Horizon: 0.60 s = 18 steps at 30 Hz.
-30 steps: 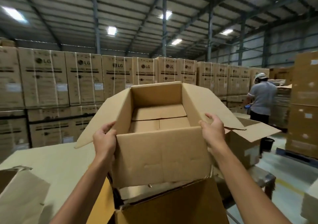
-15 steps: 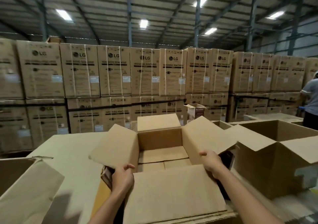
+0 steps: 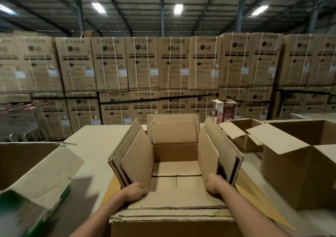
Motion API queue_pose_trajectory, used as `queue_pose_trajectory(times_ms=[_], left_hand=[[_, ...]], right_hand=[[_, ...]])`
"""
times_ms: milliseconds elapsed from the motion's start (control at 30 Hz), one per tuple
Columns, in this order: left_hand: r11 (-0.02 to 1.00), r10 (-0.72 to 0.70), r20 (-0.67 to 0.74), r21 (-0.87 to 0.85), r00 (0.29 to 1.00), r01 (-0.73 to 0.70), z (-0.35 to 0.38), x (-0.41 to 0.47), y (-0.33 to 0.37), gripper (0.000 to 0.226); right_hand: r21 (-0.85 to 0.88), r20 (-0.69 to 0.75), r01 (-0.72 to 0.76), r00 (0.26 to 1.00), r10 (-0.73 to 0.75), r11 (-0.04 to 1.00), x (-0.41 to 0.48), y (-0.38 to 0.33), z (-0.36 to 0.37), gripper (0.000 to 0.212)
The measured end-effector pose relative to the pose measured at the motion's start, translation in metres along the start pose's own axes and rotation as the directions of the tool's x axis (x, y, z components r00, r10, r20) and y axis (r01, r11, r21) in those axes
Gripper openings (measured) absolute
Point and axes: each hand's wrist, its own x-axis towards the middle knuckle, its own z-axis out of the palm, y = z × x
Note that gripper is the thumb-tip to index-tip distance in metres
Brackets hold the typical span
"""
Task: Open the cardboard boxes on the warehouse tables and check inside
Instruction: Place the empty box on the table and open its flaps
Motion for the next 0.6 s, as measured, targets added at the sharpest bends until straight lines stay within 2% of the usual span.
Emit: queue_pose_trajectory(times_ms=[133, 200, 267, 367, 400, 467, 533, 600], left_hand=[[0.995, -0.041, -0.036, 0.094, 0.999, 0.045, -0.01, -0.005, 0.004, 0.014], [0.994, -0.06, -0.058, 0.092, 0.996, 0.066, -0.024, -0.01, 0.016, 0.015], [0.989, -0.014, -0.211, 0.141, 0.977, 0.045, -0.042, -0.011, 0.027, 0.02], [0.974, 0.056, -0.468, 0.219, 0.882, 0.054, -0.06, -0.006, 0.032, 0.026], [0.967, 0.059, -0.512, 0.241, 0.857, 0.077, -0.061, -0.003, 0.031, 0.028], [0.941, 0.028, -0.539, 0.297, 0.842, 0.159, -0.052, 0.002, 0.024, 0.034], [0.873, -0.02, -0.551, 0.397, 0.834, 0.283, -0.031, 0.001, 0.013, 0.036], [0.798, -0.009, -0.572, 0.49, 0.82, 0.351, -0.013, 0.002, 0.0, 0.035]], right_hand=[[-0.054, -0.039, -0.009, 0.999, 0.007, 0.999, -0.019, 0.0, -0.015, 0.021], [-0.066, -0.144, -0.029, 0.989, 0.019, 0.997, -0.025, -0.001, -0.026, 0.023], [-0.059, -0.275, -0.015, 0.961, -0.002, 0.998, -0.03, -0.004, -0.04, 0.026], [-0.037, -0.432, 0.073, 0.898, -0.081, 0.997, -0.033, -0.006, -0.055, 0.032], [-0.063, -0.428, 0.098, 0.896, -0.115, 0.993, -0.033, -0.004, -0.056, 0.038], [-0.122, -0.327, 0.111, 0.934, -0.146, 0.986, -0.033, 0.002, -0.055, 0.045], [-0.204, -0.232, 0.093, 0.963, -0.141, 0.974, -0.034, 0.011, -0.05, 0.05], [-0.253, -0.202, 0.1, 0.967, -0.153, 0.962, -0.034, 0.018, -0.049, 0.054]])
